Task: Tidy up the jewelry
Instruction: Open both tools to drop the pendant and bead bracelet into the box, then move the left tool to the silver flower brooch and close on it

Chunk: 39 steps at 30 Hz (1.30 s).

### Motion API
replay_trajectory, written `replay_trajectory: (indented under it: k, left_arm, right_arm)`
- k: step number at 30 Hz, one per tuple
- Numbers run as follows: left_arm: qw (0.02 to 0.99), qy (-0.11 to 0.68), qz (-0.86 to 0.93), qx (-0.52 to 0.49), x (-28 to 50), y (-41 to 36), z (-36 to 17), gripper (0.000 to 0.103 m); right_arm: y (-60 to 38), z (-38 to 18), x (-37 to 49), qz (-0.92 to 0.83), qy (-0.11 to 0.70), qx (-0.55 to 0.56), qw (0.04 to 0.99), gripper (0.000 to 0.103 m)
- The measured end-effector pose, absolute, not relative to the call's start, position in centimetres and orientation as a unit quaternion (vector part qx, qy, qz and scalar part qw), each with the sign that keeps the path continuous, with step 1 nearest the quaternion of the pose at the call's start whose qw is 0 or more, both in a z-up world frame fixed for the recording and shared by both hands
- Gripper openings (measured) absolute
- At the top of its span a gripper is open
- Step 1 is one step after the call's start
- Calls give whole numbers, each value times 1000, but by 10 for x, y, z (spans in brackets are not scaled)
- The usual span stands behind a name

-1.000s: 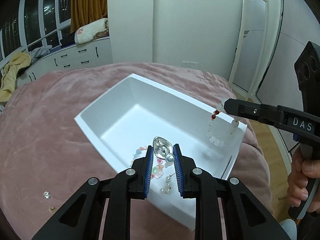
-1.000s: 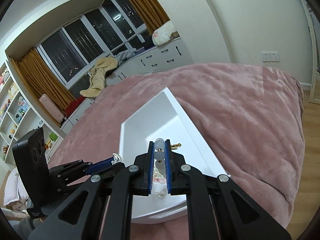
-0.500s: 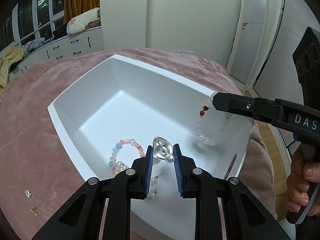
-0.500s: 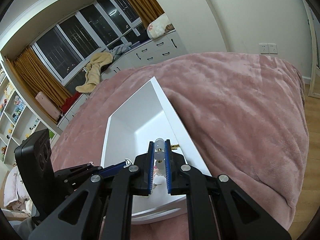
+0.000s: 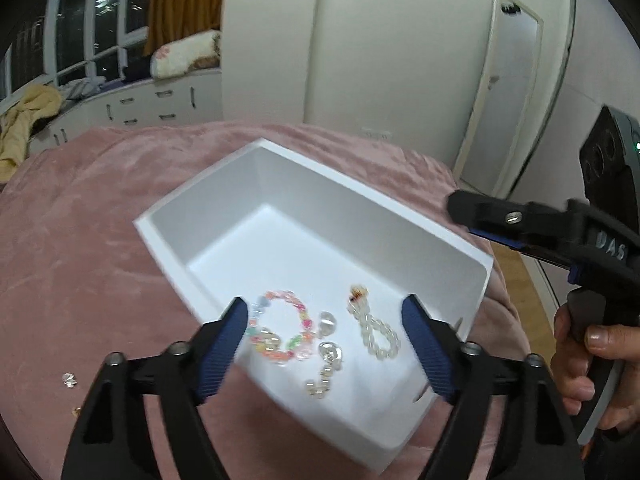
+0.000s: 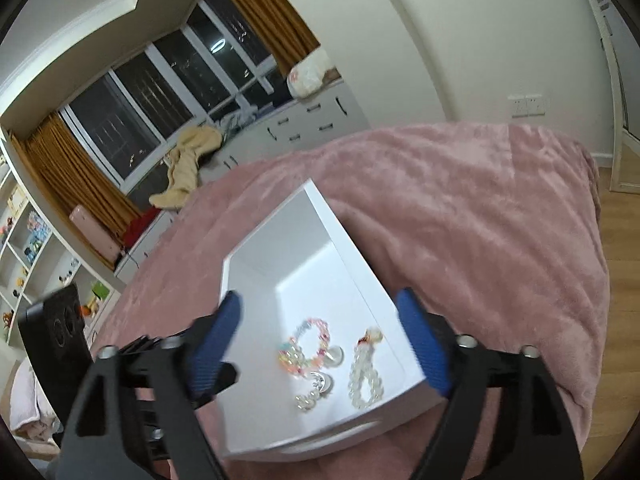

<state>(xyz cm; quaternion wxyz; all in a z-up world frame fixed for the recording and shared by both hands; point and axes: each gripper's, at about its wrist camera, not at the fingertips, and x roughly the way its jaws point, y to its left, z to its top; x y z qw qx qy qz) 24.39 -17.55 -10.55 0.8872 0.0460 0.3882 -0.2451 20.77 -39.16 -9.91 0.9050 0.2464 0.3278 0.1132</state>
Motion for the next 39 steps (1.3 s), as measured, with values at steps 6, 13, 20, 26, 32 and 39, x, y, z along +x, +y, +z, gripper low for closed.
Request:
replay_trajectory:
  k: [6,13,20,26,32,39]
  left_arm:
    - [897,386,-211,38,233,-122,-96,85]
    - [910,382,-156,36,225,-49,-87,86]
    - [918,385,-95,33,226,29,-86,86]
    - [913,402,-68,22,235,76,-105,86]
    - [900,433,-53,2,262,102,-137,86]
    - [884,467,-33,2,292,116,-183,78]
  right_arm:
    - [-368,-80,203,127,312,228,913,93]
    - [-298,-67,198,170,302,177,921,96]
    - [-205,-70,181,212,269,96,935,96]
    - [-146,-96,181,249,273,83,926,96]
    - [-93,-134,195,250,294,62,920,96]
    - [-64,-180,224,276,353,66,891,96]
